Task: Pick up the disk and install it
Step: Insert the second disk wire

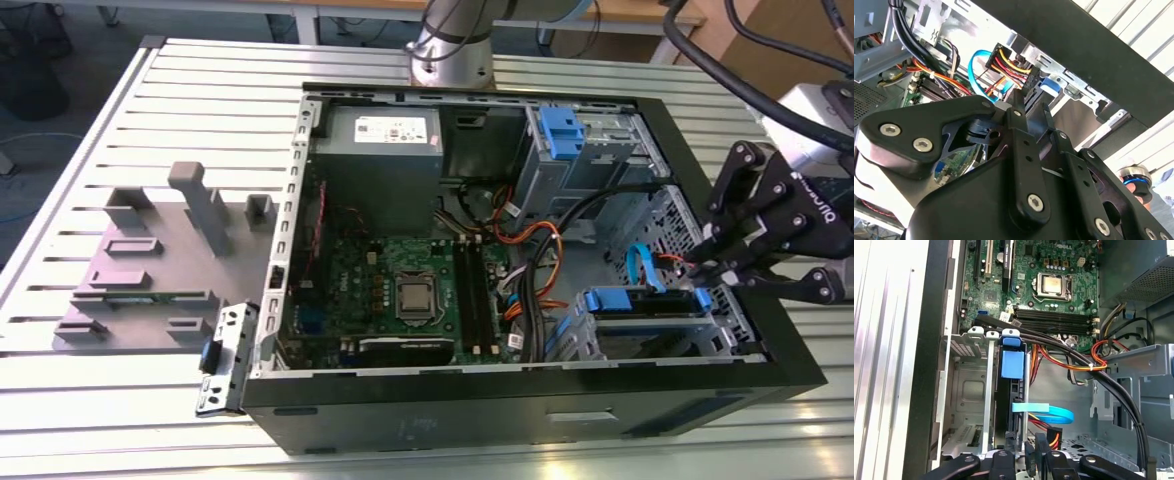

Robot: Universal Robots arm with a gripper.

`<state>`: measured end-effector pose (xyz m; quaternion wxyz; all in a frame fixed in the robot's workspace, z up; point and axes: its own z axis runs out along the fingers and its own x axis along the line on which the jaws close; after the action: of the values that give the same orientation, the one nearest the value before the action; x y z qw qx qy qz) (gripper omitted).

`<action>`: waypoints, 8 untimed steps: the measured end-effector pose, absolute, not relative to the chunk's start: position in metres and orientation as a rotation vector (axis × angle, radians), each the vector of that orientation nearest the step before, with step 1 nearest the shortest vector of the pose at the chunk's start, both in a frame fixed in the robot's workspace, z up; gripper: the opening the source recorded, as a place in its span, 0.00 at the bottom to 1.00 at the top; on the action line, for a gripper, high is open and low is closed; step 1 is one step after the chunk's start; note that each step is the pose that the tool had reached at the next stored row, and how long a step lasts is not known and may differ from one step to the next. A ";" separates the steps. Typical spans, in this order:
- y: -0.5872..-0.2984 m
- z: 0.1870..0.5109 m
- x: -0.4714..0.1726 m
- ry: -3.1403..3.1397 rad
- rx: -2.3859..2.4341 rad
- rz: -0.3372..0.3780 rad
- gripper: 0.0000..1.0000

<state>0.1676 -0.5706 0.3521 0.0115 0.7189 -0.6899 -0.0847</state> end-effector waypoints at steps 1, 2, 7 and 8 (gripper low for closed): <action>-0.571 0.352 0.169 -2.150 2.241 -0.267 0.30; -0.571 0.352 0.171 -2.149 2.238 -0.270 0.30; -0.570 0.352 0.181 -2.139 2.226 -0.291 0.30; -0.570 0.351 0.183 -2.137 2.224 -0.295 0.30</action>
<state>0.1834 -0.5701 0.3515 0.0215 0.7176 -0.6896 -0.0953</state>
